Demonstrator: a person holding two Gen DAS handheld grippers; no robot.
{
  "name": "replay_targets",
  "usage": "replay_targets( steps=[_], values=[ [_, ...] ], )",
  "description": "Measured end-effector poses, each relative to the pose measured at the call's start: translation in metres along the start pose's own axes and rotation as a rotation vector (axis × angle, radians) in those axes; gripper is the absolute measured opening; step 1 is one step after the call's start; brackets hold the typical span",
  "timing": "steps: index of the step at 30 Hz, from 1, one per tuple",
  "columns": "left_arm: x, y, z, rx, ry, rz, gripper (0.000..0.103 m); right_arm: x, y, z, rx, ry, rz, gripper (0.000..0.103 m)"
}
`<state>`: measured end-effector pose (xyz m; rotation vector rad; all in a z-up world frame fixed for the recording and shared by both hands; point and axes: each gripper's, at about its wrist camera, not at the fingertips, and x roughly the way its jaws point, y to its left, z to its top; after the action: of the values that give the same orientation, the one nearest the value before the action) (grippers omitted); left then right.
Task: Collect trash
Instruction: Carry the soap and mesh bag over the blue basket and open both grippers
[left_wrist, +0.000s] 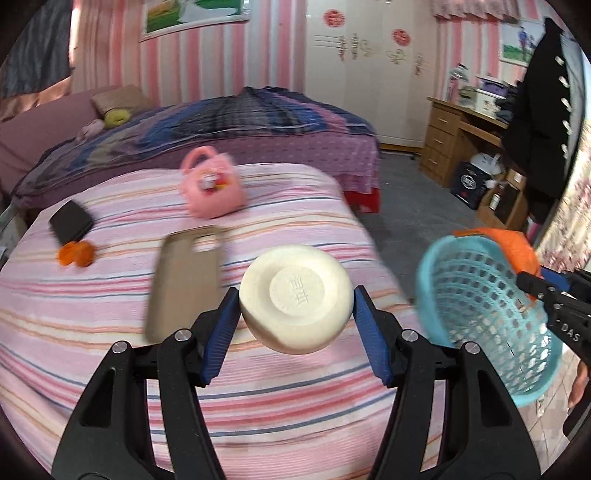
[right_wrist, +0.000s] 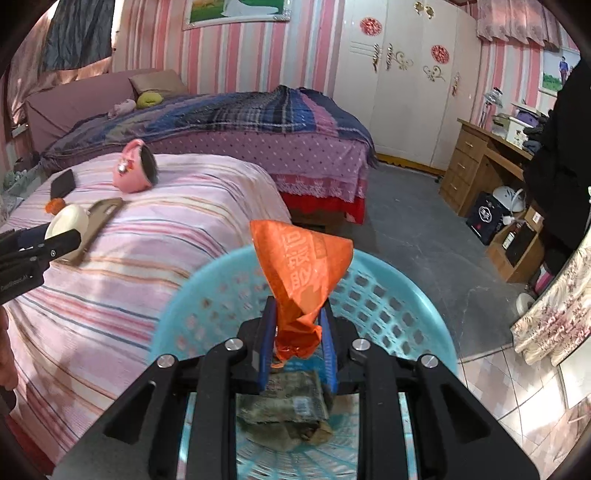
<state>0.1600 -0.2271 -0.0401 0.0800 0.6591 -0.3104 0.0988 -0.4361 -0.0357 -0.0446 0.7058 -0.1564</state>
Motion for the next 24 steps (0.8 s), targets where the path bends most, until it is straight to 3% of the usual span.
replay_targets(
  steps=[11, 21, 23, 24],
  values=[
    [0.014, -0.094, 0.009, 0.079, 0.003, -0.098, 0.061, 0.009, -0.04, -0.01, 0.07, 0.026, 0.002, 0.023],
    [0.023, -0.132, 0.006, 0.12, 0.031, -0.138, 0.061, 0.008, -0.063, -0.018, 0.165, 0.027, -0.014, 0.023],
    [0.023, -0.134, 0.007, 0.126, 0.02, -0.13, 0.077, 0.009, -0.063, -0.018, 0.165, 0.025, -0.01, 0.023],
    [0.02, -0.132, 0.009, 0.12, 0.005, -0.123, 0.08, 0.009, -0.062, -0.018, 0.163, 0.023, -0.008, 0.023]
  ],
)
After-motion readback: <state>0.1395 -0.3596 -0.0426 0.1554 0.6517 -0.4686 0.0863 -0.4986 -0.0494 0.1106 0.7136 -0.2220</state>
